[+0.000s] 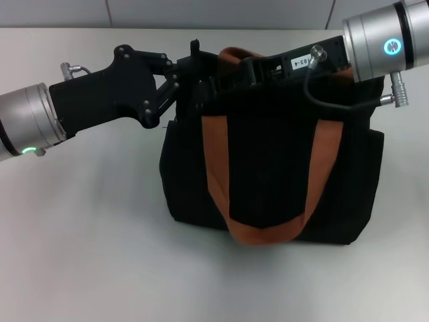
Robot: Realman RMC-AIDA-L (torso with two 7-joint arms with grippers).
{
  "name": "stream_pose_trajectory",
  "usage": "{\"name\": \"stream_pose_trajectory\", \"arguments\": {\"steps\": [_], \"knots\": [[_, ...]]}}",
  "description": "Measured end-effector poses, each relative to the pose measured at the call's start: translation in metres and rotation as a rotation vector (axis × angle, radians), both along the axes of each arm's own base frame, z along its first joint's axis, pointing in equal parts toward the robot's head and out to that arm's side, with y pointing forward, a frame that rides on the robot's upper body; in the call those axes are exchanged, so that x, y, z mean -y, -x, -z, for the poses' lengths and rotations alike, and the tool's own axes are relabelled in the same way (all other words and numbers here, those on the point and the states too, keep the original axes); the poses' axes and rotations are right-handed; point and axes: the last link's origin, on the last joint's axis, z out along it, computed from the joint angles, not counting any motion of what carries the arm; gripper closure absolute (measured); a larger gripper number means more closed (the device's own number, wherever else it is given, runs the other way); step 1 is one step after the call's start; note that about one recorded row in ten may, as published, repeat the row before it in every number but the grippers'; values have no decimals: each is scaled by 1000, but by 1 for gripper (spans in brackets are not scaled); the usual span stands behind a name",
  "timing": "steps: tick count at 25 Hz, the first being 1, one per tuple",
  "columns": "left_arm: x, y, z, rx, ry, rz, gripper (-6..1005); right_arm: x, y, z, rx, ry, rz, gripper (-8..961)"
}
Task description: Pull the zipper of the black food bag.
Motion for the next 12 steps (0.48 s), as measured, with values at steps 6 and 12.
{"name": "stream_pose_trajectory", "arguments": {"steps": [6, 12], "knots": [[-2, -5, 0, 4, 5, 20, 969, 0, 0, 0, 0, 0, 1, 636], [-3, -8, 2, 6, 8, 18, 969, -1, 1, 0, 1, -1, 1, 643]]}}
